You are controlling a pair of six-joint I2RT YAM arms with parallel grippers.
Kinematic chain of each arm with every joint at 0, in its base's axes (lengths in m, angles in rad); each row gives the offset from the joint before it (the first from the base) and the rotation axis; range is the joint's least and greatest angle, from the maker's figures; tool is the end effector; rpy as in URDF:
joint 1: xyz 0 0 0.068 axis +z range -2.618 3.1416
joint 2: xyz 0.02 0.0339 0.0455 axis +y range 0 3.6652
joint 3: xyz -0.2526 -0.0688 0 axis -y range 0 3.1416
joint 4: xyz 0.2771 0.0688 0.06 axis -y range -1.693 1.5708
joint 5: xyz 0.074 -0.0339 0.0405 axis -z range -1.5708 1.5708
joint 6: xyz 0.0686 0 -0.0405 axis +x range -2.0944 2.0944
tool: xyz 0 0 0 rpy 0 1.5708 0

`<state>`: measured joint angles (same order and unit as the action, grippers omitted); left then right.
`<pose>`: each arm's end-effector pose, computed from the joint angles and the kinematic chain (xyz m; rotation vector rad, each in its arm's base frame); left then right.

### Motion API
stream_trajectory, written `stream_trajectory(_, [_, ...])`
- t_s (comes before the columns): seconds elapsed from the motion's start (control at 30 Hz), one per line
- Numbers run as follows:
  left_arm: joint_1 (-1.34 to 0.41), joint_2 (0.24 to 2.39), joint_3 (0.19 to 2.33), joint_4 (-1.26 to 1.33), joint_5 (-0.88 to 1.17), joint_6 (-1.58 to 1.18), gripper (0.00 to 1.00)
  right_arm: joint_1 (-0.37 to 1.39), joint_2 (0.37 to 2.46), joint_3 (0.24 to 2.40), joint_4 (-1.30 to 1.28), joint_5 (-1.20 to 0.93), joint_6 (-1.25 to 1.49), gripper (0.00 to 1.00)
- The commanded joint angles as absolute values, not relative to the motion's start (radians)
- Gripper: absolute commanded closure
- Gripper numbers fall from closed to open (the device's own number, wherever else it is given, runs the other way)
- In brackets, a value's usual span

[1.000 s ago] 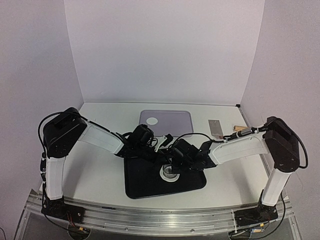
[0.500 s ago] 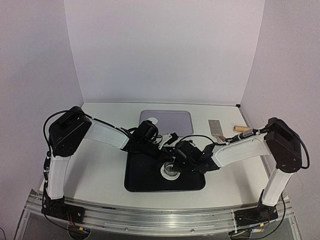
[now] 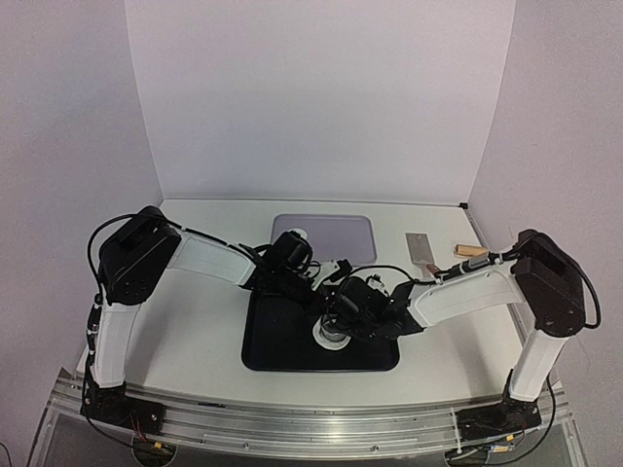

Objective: Roll out the dumpling wrappers from the dough

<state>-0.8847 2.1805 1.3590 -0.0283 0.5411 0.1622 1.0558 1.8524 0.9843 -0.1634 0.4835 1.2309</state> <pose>0.2799 -0.3976 0.0588 1.4650 2.0193 -0.9744 0.2170 0.3187 0.0679 0.3826 2.4390 0.3677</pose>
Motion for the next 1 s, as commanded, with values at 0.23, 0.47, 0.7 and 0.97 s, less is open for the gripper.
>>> stream_trajectory(0.23, [-0.902, 2.301, 1.191, -0.372, 0.462, 0.022, 1.00, 1.103, 2.064, 1.002, -0.446, 0.316, 1.136, 1.00])
stream_trajectory(0.47, [-0.900, 2.322, 1.134, -0.322, 0.490, -0.052, 1.00, 1.102, 2.097, 0.996, -0.455, 0.288, 1.152, 1.00])
stream_trajectory(0.7, [-0.901, 2.399, 1.130, -0.324, 0.522, -0.098, 1.00, 1.102, 2.144, 0.951, -0.392, 0.177, 1.180, 1.00])
stream_trajectory(0.97, [-0.901, 2.511, 1.151, -0.366, 0.602, -0.136, 1.00, 1.087, 2.187, 0.834, -0.167, 0.029, 1.304, 1.00])
